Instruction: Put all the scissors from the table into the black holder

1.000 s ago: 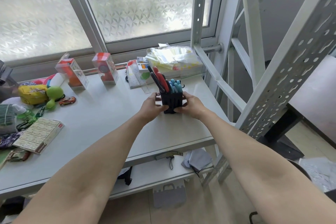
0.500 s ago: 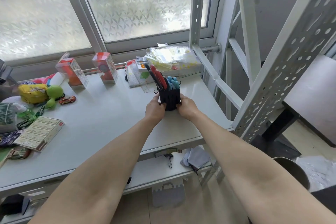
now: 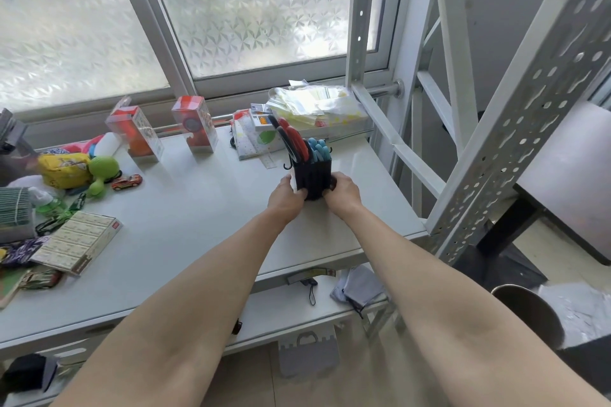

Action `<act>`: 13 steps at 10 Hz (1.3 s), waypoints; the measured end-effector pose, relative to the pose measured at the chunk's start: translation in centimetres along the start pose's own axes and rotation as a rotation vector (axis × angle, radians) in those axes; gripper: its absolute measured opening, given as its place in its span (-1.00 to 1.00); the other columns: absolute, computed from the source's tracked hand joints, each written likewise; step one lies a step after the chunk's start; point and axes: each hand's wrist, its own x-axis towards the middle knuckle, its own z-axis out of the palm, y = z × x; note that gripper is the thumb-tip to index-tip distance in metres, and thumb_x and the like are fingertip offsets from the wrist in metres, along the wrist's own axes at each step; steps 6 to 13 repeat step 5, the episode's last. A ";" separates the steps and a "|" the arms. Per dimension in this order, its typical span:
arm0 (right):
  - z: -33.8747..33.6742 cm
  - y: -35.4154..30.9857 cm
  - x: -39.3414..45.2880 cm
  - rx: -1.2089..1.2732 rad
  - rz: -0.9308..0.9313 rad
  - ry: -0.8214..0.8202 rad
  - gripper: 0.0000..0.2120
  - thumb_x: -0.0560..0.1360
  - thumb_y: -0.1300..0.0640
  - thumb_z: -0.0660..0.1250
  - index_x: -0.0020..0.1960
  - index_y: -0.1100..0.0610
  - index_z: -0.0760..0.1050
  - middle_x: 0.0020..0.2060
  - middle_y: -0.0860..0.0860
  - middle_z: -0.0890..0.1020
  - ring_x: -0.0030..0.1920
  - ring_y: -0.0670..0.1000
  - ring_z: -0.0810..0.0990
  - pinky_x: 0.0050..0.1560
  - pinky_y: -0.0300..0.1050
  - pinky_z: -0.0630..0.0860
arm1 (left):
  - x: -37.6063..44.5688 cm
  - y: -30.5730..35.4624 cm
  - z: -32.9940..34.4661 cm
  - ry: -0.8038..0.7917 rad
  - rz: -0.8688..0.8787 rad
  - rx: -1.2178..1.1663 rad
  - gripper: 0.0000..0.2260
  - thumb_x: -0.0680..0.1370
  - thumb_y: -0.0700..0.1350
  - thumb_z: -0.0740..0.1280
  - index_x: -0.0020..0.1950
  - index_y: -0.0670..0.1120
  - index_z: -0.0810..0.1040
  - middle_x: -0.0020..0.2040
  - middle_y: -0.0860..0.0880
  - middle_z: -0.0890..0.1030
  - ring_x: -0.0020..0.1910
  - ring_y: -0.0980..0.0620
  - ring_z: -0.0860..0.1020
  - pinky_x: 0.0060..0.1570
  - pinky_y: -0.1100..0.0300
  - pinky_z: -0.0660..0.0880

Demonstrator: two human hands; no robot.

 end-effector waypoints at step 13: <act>2.0 -0.1 -5.9 0.054 0.113 -0.119 -0.78 0.52 0.20 0.24 0.14 0.19 0.51 0.04 0.20 0.62 0.02 0.15 0.61 0.09 0.08 0.58 | -8.6 -1.0 -5.0 -0.491 0.052 0.226 -0.57 0.63 -0.07 0.27 0.48 -0.17 0.38 0.31 -0.17 0.56 0.19 -0.09 0.63 0.13 0.16 0.45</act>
